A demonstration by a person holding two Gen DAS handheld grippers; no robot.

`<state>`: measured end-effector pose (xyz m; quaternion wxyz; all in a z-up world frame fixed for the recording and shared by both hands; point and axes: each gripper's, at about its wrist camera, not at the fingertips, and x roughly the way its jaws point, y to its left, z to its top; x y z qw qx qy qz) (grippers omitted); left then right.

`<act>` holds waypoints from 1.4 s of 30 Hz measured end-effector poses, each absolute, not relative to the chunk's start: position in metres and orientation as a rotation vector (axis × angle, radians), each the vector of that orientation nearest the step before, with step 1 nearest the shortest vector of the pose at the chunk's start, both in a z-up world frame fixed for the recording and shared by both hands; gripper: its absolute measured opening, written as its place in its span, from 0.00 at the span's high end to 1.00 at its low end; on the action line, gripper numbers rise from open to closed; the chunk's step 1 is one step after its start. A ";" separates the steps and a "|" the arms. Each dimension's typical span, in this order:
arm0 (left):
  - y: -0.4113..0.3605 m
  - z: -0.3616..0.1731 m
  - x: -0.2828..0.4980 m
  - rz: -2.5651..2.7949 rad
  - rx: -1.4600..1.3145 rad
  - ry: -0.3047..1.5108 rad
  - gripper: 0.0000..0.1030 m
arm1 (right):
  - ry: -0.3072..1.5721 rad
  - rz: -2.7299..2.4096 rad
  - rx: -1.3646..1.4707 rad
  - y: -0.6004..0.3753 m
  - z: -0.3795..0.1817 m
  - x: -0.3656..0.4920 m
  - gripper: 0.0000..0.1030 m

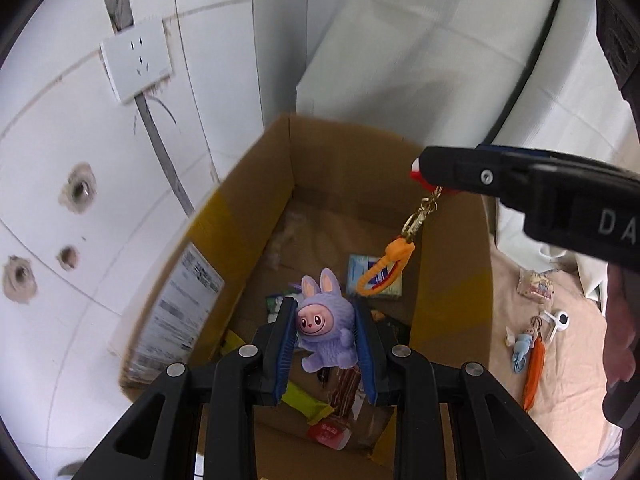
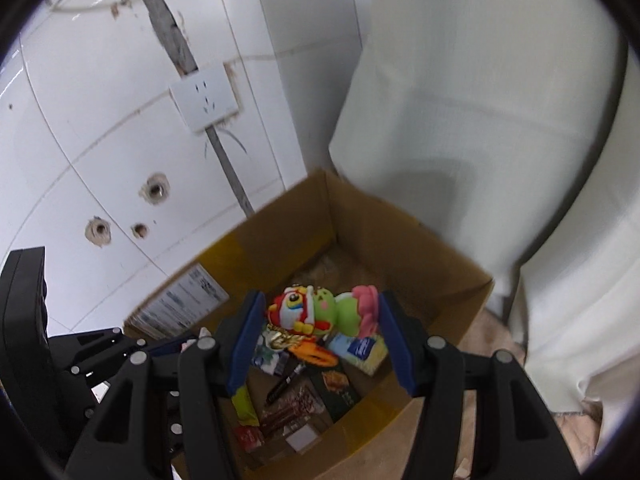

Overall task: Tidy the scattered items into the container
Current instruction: 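Carry both keychains over the box and open both grippers to drop them, then return both grippers to the orange lanyard and blue keychain on the table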

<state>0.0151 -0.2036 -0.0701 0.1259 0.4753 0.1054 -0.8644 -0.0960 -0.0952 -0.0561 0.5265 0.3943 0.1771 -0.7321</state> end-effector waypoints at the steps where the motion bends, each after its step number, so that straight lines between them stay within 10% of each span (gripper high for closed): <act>1: -0.204 -0.074 0.014 -2.516 1.392 0.314 0.72 | 0.433 -1.751 0.948 -0.096 -0.058 -0.096 0.39; 12: -0.202 -0.088 0.008 -2.500 1.419 0.335 0.72 | 0.456 -1.764 1.011 -0.103 -0.066 -0.101 0.37; 16: -0.205 -0.085 0.008 -2.496 1.405 0.351 0.72 | 0.431 -1.799 0.996 -0.100 -0.058 -0.105 0.10; 24: -0.202 -0.086 0.006 -2.479 1.403 0.351 0.70 | 0.447 -1.884 0.944 -0.082 -0.043 -0.109 0.07; 26: -0.203 -0.087 0.006 -2.475 1.403 0.364 0.58 | 0.440 -1.914 0.940 -0.075 -0.040 -0.112 0.05; 28: -0.203 -0.087 0.006 -2.473 1.409 0.375 0.05 | 0.426 -1.932 0.935 -0.067 -0.037 -0.116 0.04; 29: -0.202 -0.086 0.006 -2.475 1.404 0.373 0.00 | 0.423 -1.943 0.934 -0.063 -0.036 -0.118 0.02; 42: -0.159 -0.052 0.000 -2.570 1.368 0.265 0.00 | 0.349 -2.128 0.918 0.033 -0.004 -0.147 0.00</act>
